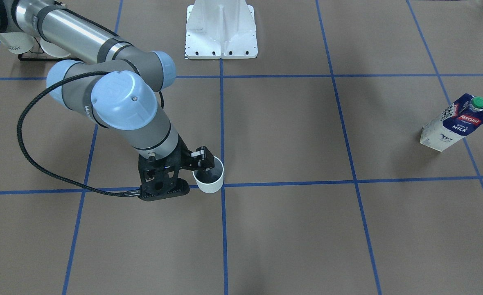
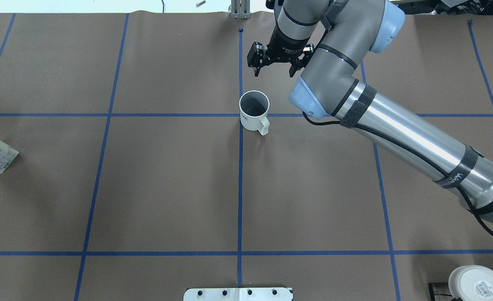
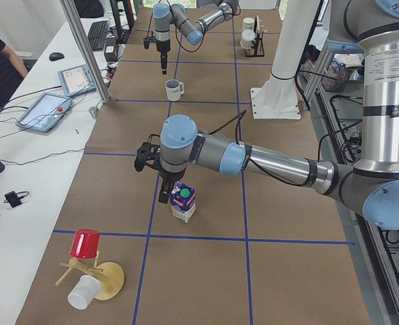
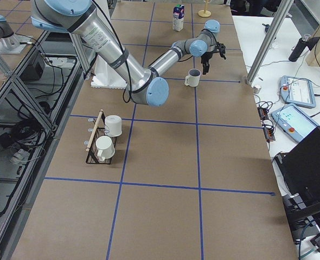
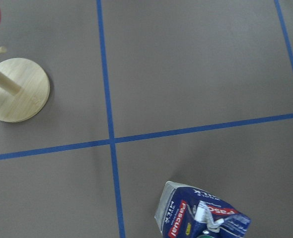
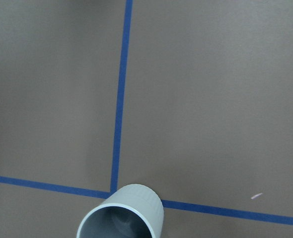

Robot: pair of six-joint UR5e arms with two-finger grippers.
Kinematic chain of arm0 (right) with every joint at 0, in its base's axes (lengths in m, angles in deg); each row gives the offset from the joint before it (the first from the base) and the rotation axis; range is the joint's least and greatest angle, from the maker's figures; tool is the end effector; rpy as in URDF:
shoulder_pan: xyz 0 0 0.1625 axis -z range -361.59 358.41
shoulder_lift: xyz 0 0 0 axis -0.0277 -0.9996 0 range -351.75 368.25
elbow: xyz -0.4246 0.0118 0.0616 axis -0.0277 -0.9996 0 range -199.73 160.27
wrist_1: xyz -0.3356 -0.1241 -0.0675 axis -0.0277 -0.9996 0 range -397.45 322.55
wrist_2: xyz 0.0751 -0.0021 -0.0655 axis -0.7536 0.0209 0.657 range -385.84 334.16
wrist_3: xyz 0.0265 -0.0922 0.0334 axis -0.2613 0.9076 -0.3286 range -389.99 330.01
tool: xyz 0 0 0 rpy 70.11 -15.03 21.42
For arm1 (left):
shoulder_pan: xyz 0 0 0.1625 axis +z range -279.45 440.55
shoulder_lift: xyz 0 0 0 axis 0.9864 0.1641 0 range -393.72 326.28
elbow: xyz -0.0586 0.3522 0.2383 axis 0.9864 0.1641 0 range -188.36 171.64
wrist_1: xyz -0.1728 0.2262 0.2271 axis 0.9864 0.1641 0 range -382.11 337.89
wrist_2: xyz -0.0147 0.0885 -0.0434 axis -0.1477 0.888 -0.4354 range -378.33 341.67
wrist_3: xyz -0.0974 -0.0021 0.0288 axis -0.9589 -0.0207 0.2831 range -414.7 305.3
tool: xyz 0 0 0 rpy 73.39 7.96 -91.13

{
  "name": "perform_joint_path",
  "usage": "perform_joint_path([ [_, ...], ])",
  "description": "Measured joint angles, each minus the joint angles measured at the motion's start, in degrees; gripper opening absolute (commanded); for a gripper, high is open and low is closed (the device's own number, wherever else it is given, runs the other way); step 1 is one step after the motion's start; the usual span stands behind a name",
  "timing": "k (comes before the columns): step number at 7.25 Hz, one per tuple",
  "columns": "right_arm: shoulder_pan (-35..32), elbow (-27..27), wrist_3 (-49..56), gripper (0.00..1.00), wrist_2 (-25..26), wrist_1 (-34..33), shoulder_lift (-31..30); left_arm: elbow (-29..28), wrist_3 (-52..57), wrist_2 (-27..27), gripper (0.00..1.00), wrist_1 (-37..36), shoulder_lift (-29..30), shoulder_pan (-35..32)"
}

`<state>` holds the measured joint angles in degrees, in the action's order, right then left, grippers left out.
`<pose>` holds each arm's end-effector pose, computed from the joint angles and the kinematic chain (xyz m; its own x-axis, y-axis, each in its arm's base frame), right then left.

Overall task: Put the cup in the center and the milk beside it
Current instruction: 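Open the right gripper and raise it away from the mug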

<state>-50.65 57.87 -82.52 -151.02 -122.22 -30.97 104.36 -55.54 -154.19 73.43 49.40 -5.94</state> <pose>-0.4202 -0.5986 0.2149 0.5937 -0.0742 0.8012 0.0052 0.9961 0.0885 -0.0363 -0.3961 0.5258 0.6799 0.2900 -0.6735 -0.0470 0.9338 0.3547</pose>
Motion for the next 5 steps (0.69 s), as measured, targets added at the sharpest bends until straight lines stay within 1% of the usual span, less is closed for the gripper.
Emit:
perform_joint_path([
  [1, -1.44, 3.00, 0.31, 1.00, -0.65, -1.80, -1.84, 1.66, 1.84, 2.82, 0.98, 3.32, -2.94, 2.87],
  [2, -2.80, 5.89, 0.59, 1.00, -1.32, -2.93, -4.14, 1.98, 2.78, 5.10, 0.98, 7.25, -5.54, 5.39],
  [3, -3.78, 8.16, 0.93, 1.00, -1.82, -3.39, -6.23, 1.72, 2.81, 6.23, 0.98, 9.43, -6.71, 7.20],
  [5, -4.52, 10.33, 1.30, 1.00, -2.04, -3.58, -8.27, -0.69, 2.63, 6.64, 0.98, 10.65, -5.67, 8.77],
])
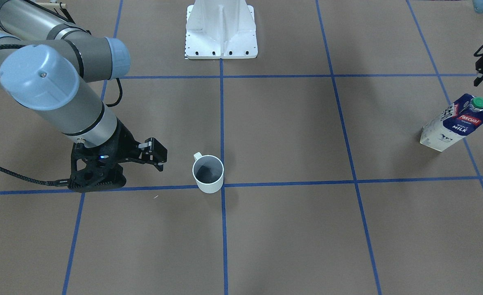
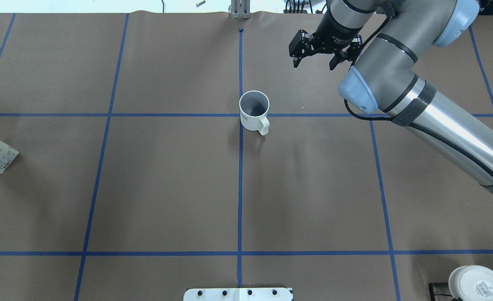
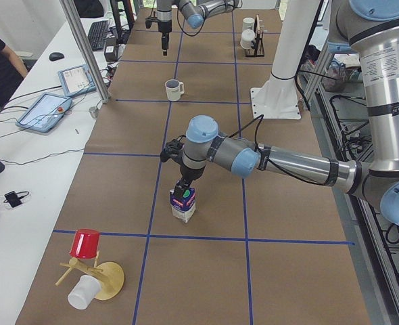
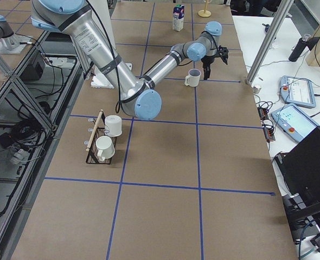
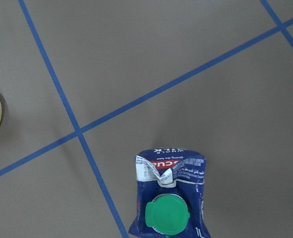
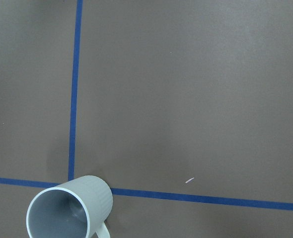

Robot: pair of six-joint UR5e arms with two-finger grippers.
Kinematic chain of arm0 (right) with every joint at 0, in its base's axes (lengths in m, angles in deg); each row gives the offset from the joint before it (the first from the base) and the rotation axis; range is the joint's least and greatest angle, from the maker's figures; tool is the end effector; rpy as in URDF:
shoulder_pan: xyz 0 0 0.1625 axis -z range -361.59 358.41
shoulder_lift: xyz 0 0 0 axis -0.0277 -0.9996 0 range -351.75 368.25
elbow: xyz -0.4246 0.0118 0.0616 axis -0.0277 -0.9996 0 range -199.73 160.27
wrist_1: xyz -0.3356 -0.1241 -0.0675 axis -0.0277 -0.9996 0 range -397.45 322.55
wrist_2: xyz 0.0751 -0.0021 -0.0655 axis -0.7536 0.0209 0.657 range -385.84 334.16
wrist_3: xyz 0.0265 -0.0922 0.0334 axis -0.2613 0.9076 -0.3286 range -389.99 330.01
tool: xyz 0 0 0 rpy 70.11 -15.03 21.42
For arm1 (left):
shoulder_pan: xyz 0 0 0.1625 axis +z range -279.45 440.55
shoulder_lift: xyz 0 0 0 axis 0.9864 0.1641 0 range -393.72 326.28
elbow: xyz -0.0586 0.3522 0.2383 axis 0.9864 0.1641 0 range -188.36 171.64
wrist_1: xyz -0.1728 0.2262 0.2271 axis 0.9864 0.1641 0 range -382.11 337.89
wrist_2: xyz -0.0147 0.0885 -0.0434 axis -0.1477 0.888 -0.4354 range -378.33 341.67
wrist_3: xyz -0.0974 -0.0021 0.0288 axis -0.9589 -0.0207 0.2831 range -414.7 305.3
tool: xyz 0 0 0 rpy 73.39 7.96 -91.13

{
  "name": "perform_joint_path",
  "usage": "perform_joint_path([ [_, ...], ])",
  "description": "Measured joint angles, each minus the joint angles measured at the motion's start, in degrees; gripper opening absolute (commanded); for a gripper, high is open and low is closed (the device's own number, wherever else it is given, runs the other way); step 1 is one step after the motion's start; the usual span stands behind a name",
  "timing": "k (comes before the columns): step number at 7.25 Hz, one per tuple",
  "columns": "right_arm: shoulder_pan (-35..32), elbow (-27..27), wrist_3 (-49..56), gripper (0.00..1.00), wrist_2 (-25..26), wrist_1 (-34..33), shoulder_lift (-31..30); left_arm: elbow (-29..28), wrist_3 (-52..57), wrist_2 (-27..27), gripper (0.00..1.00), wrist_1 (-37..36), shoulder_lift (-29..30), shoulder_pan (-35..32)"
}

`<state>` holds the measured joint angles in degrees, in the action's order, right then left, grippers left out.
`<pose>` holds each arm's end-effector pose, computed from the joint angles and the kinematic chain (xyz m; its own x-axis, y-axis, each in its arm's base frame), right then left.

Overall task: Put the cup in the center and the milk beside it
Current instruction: 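Open the right gripper and raise it away from the mug, then grasp the Pascual milk carton with the left gripper and lift it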

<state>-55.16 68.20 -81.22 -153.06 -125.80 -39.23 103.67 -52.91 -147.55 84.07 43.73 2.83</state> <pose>-0.3436 -0.5866 0.2522 0.5939 -0.0349 0.8038 -0.0360 0.9969 0.0698 0.0100 -0.3712 0.5535 0.6925 0.4595 -0.5561 -0.2134 0.8669 0.4506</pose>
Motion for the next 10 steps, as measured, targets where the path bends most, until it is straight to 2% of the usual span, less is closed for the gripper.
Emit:
perform_joint_path([
  [3, -0.02, 0.41, 0.00, 1.00, 0.06, 0.02, -0.22, -4.47, -3.46, -0.12, 0.98, 0.08, 4.28, 1.94],
  [10, 1.05, 0.35, -0.78, 1.00, 0.40, 0.03, -0.33, -7.81, -5.34, -0.14, 0.98, 0.83, 4.81, 5.38],
])
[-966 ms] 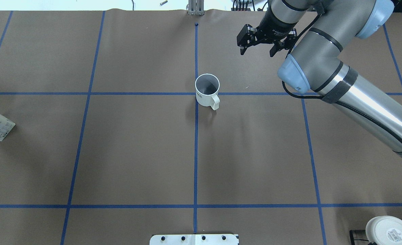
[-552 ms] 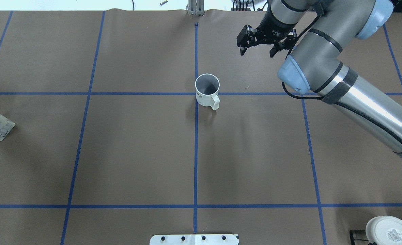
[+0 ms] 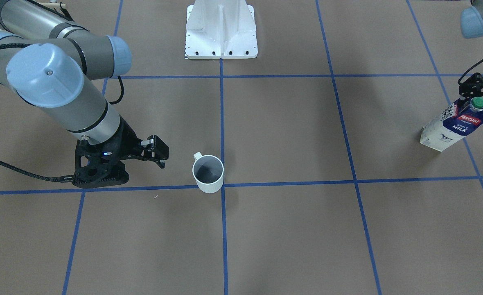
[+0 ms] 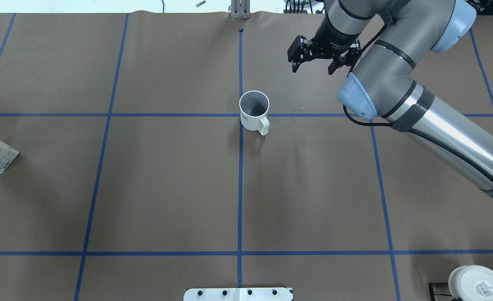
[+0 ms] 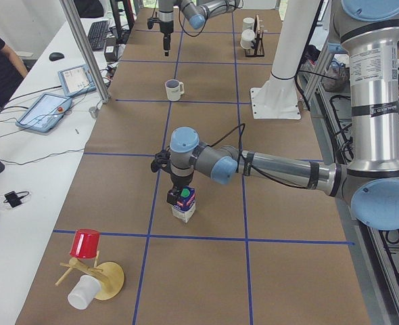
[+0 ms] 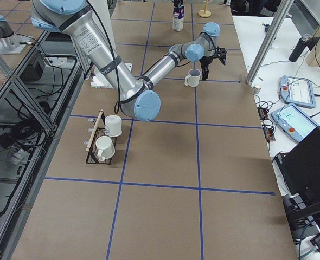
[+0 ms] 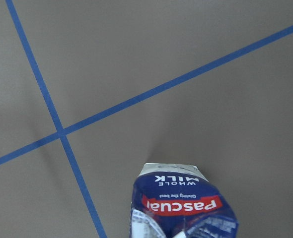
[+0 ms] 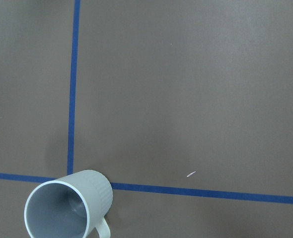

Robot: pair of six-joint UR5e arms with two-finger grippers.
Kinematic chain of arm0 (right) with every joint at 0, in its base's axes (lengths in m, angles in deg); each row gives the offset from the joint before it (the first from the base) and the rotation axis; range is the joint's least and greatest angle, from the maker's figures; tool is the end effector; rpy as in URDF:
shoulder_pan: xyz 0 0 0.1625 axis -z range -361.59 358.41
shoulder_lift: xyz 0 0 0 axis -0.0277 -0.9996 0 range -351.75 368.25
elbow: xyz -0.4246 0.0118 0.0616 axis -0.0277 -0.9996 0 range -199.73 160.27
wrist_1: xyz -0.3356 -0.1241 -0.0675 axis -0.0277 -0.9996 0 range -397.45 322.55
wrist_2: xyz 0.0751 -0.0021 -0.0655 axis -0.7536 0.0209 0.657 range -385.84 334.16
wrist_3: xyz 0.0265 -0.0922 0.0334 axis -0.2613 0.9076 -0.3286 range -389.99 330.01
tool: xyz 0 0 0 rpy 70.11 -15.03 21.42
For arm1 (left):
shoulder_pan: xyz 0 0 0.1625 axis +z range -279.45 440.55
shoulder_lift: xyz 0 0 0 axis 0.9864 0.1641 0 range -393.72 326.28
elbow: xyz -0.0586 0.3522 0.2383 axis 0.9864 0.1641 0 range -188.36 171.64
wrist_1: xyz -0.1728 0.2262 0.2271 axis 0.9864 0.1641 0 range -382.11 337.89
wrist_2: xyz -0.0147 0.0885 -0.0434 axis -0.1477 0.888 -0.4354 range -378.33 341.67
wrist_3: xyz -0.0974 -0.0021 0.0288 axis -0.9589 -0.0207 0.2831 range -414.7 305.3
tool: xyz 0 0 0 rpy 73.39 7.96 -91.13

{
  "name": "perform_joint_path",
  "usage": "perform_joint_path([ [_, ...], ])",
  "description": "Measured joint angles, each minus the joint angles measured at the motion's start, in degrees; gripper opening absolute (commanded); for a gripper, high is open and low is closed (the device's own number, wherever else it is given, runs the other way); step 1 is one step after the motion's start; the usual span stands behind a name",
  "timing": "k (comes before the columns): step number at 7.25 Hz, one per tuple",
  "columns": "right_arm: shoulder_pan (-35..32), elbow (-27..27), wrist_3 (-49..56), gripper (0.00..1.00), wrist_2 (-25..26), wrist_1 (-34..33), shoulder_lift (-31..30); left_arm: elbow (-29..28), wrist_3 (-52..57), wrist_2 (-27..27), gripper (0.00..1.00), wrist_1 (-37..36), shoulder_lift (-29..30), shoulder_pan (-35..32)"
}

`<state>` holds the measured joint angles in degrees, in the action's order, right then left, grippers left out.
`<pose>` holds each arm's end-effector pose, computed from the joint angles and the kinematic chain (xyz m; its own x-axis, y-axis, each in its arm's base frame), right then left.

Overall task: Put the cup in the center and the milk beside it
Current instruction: 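Grasp the Pascual milk carton with the left gripper and lift it, then carry the milk carton beside the white mug and set it down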

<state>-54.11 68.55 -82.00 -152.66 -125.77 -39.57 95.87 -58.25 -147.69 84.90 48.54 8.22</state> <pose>-0.3528 -0.5793 0.2541 0.5960 -0.0324 0.8023 -0.0302 0.9976 0.0627 0.0562 -0.4036 0.5819 0.6760 0.4205 -0.6052 -0.2369 0.9016 0.3619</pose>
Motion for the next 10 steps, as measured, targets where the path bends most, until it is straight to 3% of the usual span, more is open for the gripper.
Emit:
perform_joint_path([
  [2, 0.26, -0.03, -0.01, 1.00, 0.05, 0.00, -0.04, -0.26, -0.07, -0.03, 0.00, 0.04, 0.07, 1.18],
  [6, 0.31, 0.04, -0.02, 1.00, 0.14, 0.00, 0.00, 1.22, -0.29, -4.08, 0.00, -3.14, 1.21, 1.01],
  [8, 0.32, 0.05, 0.00, 1.00, 0.15, 0.11, -0.22, 4.86, -0.34, -4.53, 0.00, -15.06, 7.35, 0.42],
  [10, 0.27, 0.36, 0.04, 1.00, 0.20, 0.37, -0.90, 6.38, -4.06, -4.39, 0.00, -31.81, 21.28, 0.45],
])
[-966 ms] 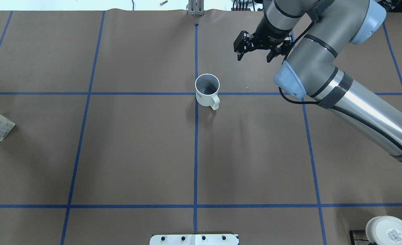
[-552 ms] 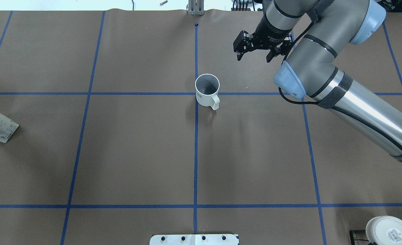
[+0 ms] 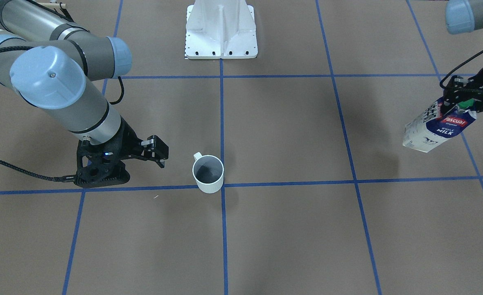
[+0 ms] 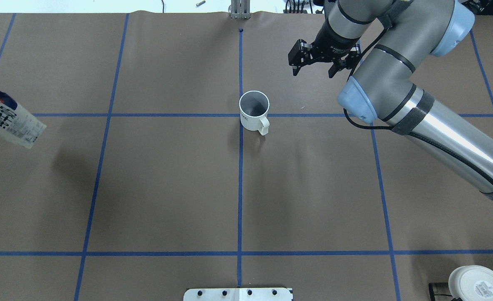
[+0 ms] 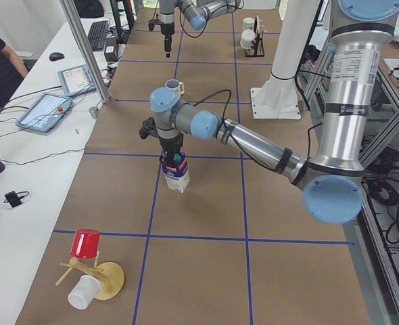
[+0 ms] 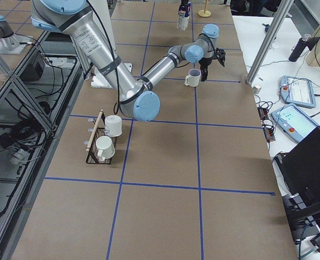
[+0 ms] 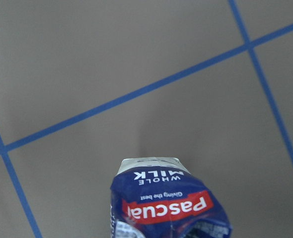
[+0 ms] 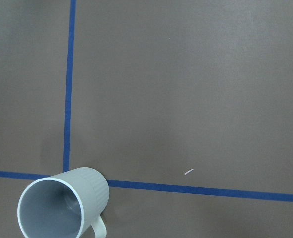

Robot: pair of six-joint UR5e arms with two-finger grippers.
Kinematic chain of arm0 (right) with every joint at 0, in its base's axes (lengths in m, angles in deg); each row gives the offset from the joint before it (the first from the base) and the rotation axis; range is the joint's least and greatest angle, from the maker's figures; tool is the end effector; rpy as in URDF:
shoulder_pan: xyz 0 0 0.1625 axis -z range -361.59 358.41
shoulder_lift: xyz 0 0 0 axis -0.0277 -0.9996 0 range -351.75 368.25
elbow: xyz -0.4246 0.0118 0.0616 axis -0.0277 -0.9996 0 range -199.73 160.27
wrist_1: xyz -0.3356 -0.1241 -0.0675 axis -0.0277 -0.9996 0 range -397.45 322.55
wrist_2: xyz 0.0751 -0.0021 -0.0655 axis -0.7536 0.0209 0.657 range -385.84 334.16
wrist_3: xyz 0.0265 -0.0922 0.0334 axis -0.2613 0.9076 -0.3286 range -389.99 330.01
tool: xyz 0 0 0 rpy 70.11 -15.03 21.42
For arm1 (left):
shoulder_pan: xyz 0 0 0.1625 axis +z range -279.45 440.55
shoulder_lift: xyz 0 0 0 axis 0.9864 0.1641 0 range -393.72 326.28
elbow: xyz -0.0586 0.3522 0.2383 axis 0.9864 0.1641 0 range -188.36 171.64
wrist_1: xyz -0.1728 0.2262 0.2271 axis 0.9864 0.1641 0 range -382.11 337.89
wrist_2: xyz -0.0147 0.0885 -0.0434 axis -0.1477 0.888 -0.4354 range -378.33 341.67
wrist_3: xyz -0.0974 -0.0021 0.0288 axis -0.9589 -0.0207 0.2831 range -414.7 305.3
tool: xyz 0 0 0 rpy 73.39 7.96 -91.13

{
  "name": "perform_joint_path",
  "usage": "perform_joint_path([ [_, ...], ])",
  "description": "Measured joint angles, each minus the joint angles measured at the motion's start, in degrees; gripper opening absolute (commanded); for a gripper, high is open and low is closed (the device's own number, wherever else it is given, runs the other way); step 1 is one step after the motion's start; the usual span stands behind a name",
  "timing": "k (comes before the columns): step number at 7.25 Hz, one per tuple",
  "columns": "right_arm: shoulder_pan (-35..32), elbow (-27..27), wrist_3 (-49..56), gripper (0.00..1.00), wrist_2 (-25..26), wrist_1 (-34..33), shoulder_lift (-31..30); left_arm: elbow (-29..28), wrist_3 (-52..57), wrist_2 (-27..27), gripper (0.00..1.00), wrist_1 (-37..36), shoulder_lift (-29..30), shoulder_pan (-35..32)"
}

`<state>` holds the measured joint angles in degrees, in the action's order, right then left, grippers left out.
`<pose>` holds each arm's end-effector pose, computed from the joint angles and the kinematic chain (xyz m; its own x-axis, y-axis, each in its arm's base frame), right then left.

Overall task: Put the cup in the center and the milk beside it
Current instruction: 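Carry the milk carton beside the white mug and set it down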

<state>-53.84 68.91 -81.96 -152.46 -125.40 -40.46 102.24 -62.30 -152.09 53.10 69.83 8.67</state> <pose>-0.3536 -0.5756 0.2615 0.5990 -0.0340 0.8001 -0.0272 0.9977 0.0627 0.0953 -0.4942 0.4258 0.6486 0.3200 -0.6906 -0.2094 0.9473 0.2422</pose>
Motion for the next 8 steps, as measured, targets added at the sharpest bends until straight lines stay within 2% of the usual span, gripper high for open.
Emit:
perform_joint_path([
  [1, -0.02, 0.86, 0.02, 1.00, 0.05, 0.04, -0.90, -1.30, -5.45, 0.04, 0.00, -6.23, 8.48, 1.07],
  [2, -0.20, 2.53, 0.24, 1.00, 0.02, 0.08, -2.57, -3.86, -12.24, -0.05, 0.00, -8.28, 15.26, 3.40],
  [3, -0.70, 4.96, 0.57, 1.00, -0.12, 0.12, -5.05, -7.73, -20.92, -0.13, 0.00, -5.56, 20.43, 6.66],
  [5, -2.21, 8.27, 2.00, 1.00, -0.49, 0.15, -8.74, -18.39, -37.98, 0.29, 0.00, 6.04, 29.90, 12.90],
  [6, -2.77, 9.03, 3.46, 1.00, -0.61, 0.15, -9.94, -23.12, -43.32, 2.12, 0.00, 9.09, 34.55, 15.72],
  [8, -4.00, 9.31, 6.04, 1.00, -0.78, 0.25, -11.48, -27.88, -47.51, 7.70, 0.00, 10.79, 39.63, 20.94],
])
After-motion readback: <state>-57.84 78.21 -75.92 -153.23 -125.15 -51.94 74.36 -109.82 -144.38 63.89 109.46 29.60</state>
